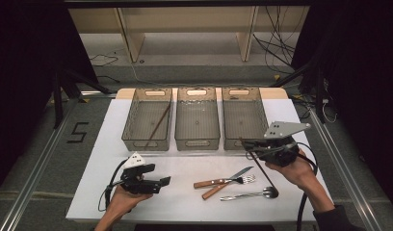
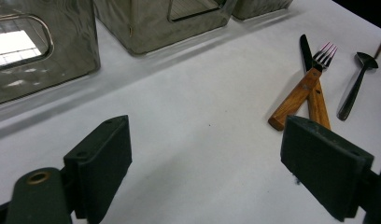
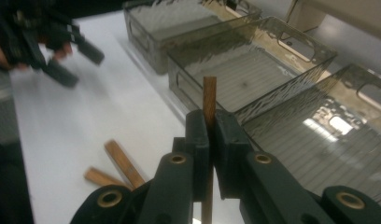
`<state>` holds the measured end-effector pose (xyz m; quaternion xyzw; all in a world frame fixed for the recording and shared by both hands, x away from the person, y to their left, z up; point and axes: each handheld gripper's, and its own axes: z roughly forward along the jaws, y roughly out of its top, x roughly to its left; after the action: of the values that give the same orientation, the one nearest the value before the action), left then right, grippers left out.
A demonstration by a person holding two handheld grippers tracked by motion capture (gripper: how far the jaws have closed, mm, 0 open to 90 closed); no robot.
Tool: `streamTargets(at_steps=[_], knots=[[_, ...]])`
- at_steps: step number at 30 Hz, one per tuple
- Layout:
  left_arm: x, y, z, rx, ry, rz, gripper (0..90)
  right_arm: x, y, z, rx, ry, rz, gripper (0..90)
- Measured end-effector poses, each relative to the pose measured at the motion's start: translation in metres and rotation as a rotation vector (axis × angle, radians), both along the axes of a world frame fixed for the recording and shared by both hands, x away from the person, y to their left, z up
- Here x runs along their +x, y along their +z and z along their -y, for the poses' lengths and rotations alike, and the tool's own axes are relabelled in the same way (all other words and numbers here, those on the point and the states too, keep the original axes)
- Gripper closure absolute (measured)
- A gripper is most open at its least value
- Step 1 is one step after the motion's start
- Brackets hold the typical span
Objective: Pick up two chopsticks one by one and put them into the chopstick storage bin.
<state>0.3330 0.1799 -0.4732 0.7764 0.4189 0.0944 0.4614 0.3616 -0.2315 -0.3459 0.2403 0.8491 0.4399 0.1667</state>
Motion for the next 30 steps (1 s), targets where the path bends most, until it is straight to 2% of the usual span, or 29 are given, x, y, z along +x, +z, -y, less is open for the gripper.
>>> streamTargets(at_steps=[1, 4, 10, 11, 13, 17, 23, 25, 30], knots=[[0.000, 0.000, 0.000, -0.001, 0.001, 0.001, 16.2, 0.002, 0.001, 0.002, 0.032, -0.011, -0.025, 85.6], [0.000, 0.000, 0.000, -0.001, 0.001, -0.001, 16.2, 0.007, 0.004, 0.007, 0.078, -0.020, -0.044, 85.6], [0.000, 0.001, 0.001, -0.005, 0.001, -0.001, 16.2, 0.019, 0.006, 0.017, 0.201, -0.066, -0.149, 85.7], [0.000, 0.001, 0.001, -0.005, -0.002, 0.000, 16.2, 0.019, 0.005, 0.018, 0.211, -0.069, -0.159, 85.7], [0.000, 0.001, 0.002, -0.008, -0.003, -0.002, 16.2, 0.021, 0.003, 0.018, 0.268, -0.066, -0.200, 85.7], [-0.001, 0.004, 0.006, -0.011, -0.017, 0.000, 16.2, 0.021, 0.001, 0.015, 0.323, -0.069, -0.245, 85.7], [-0.003, 0.013, 0.017, -0.038, -0.051, 0.006, 16.2, 0.020, -0.002, 0.006, 0.405, -0.064, -0.285, 85.6], [-0.004, 0.017, 0.023, -0.060, -0.069, 0.001, 16.2, 0.020, -0.003, 0.002, 0.419, -0.062, -0.280, 85.6], [-0.004, 0.027, 0.041, -0.078, -0.120, 0.000, 16.2, 0.021, -0.008, -0.011, 0.473, -0.057, -0.293, 85.7]])
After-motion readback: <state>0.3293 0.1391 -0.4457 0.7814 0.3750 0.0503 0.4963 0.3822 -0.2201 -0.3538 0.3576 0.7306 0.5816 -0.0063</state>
